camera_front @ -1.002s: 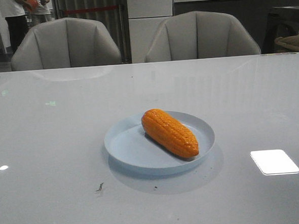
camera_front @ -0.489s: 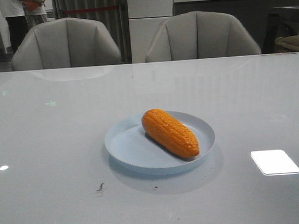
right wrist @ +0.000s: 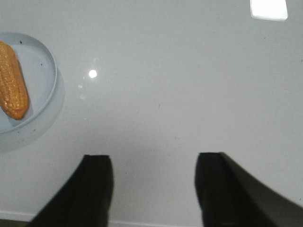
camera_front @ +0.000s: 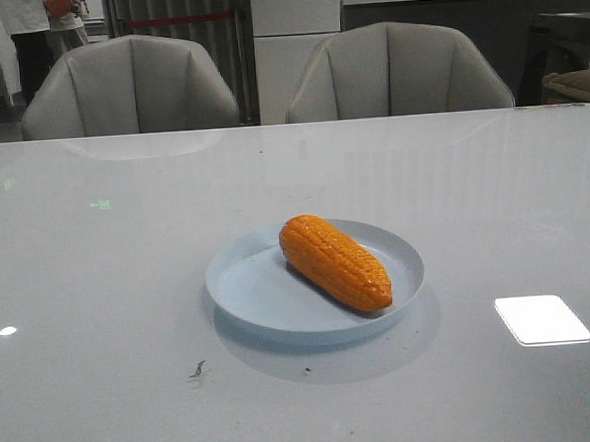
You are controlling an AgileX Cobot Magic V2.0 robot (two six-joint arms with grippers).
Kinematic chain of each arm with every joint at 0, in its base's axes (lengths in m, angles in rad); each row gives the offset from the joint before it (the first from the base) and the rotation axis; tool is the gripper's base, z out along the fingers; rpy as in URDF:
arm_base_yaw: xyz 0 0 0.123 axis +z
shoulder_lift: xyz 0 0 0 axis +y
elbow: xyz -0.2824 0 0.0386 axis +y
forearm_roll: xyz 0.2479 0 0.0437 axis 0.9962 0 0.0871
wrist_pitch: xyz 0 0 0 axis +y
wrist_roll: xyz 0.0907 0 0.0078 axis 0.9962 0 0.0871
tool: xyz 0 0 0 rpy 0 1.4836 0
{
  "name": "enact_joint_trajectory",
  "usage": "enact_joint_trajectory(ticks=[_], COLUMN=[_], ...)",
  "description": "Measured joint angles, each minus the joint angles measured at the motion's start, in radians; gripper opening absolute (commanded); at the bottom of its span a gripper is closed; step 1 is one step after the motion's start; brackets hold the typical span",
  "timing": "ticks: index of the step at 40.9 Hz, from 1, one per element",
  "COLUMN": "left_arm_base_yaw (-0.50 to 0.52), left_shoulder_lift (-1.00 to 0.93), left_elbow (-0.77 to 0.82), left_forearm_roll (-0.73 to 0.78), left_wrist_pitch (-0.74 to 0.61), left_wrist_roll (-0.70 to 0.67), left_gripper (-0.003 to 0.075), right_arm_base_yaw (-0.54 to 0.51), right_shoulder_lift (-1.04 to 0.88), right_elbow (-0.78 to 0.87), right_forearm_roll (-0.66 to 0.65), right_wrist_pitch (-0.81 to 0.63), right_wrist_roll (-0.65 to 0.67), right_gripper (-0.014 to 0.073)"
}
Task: Place corn on plate with both arms
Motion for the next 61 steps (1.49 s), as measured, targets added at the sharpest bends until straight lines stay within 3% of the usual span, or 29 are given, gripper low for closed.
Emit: enact_joint_trajectory(ticks=[3, 16, 21, 25, 33, 44, 61], left_arm_base_yaw=[0.0, 0.0, 0.0, 0.0, 0.0, 0.0, 0.0], left_shoulder_lift=[0.0, 0.0, 0.0, 0.0, 0.0, 0.0, 0.0], left_elbow=[0.0, 0.0, 0.0, 0.0, 0.0, 0.0, 0.0], left_forearm_roll=[0.0, 0.0, 0.0, 0.0, 0.0, 0.0, 0.0], left_wrist_pitch=[0.0, 0.0, 0.0, 0.0, 0.002, 0.002, 0.002], left_wrist_roll=[0.0, 0.0, 0.0, 0.0, 0.0, 0.0, 0.0], left_gripper=[0.009, 0.009, 0.009, 0.009, 0.009, 0.009, 0.009], right_arm_base_yaw=[0.0, 0.0, 0.0, 0.0, 0.0, 0.0, 0.0], right_shoulder_lift=[-0.074, -0.431, -0.581, -0.679, -0.696, -0.696, -0.696], right_elbow=[0.076, 0.499, 0.631, 0.713, 0.786, 0.792, 0.792], right_forearm_roll=[0.004, 0.008, 0.01, 0.017, 0.021, 0.023, 0.025], right_wrist_pitch=[-0.084, -0.64, -0.78, -0.815, -0.844, -0.643, -0.625], right_wrist_roll=[0.0, 0.0, 0.0, 0.0, 0.0, 0.0, 0.0], right_gripper=[0.0055, 0.0066, 0.0066, 0.0066, 0.0066, 0.0066, 0.0066])
